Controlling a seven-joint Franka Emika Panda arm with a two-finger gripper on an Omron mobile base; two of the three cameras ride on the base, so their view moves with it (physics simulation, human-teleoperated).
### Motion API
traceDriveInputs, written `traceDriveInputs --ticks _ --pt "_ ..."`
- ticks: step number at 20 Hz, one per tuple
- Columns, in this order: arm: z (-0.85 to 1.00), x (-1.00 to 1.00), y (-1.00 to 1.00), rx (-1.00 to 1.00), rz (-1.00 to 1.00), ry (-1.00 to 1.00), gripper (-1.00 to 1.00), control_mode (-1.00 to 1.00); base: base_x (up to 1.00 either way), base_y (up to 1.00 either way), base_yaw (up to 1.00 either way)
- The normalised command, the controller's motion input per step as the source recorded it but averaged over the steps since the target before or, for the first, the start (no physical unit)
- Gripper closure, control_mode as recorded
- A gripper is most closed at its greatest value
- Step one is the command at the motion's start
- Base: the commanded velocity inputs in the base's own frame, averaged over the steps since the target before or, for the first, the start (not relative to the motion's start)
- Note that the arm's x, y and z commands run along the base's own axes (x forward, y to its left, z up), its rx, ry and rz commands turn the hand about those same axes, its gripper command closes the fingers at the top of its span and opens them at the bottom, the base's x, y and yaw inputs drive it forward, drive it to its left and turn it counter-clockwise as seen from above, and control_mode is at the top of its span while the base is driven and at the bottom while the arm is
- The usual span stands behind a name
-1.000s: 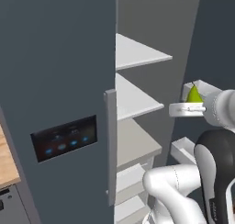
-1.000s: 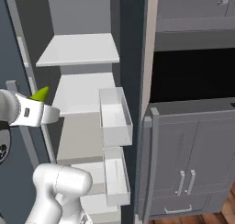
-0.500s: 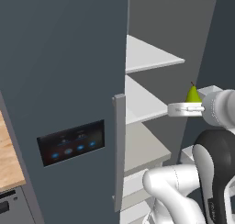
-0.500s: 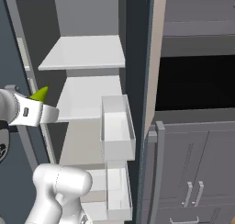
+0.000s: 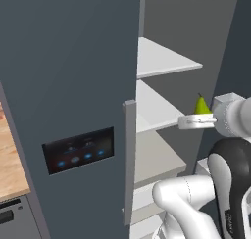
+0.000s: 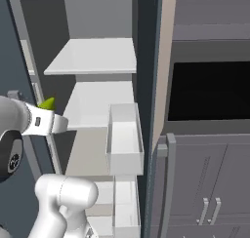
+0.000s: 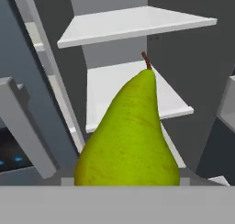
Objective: Place the beer on the top shelf of the fridge to keep it out of children's reach, and place the pear and garlic on lower shelves for easy access.
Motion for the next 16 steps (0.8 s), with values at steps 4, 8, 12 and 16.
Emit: traceDriveInputs --ticks 4,8,12,16 --pt "-0.73 0.47 0.0 0.0 0.14 0.0 1.0 -1.0 0.0 0.0 0.0" --pt "-0.75 0.55 0.0 0.0 0.11 0.0 1.0 -1.0 0.0 0.0 0.0" --pt "-0.65 0.58 0.0 0.0 0.08 0.0 1.0 -1.0 0.0 0.0 0.0" --pt "-0.55 0.62 0.0 0.0 0.06 0.0 1.0 -1.0 0.0 0.0 0.0"
